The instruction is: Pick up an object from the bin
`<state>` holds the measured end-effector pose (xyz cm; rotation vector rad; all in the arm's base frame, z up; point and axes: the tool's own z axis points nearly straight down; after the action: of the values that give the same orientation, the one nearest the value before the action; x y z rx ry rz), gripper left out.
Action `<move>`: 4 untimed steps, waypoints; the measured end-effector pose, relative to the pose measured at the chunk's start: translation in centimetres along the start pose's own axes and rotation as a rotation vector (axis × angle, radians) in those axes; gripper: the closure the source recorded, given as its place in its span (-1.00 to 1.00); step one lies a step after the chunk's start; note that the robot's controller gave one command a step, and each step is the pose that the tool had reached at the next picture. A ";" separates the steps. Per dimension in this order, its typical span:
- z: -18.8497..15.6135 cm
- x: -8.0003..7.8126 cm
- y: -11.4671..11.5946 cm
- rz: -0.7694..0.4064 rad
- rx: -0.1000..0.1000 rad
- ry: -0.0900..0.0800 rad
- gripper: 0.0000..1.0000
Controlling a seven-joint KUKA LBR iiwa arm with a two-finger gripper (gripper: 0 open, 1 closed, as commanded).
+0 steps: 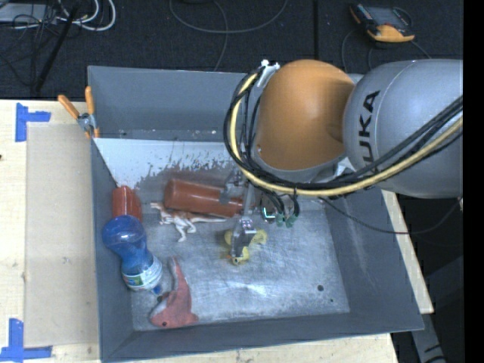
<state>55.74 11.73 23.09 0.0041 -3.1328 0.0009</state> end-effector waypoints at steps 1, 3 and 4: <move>-0.4 -0.2 -0.1 0.003 -0.001 -0.008 -1.00; 7.2 -3.6 -8.2 -0.095 0.001 -0.008 -1.00; 9.0 -2.0 -7.7 0.118 -0.001 -0.007 -1.00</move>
Offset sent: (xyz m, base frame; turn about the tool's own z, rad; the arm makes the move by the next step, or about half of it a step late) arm 0.0320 -0.0722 -0.1609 -0.1121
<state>57.65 3.99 14.09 -0.1815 -3.1349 -0.0005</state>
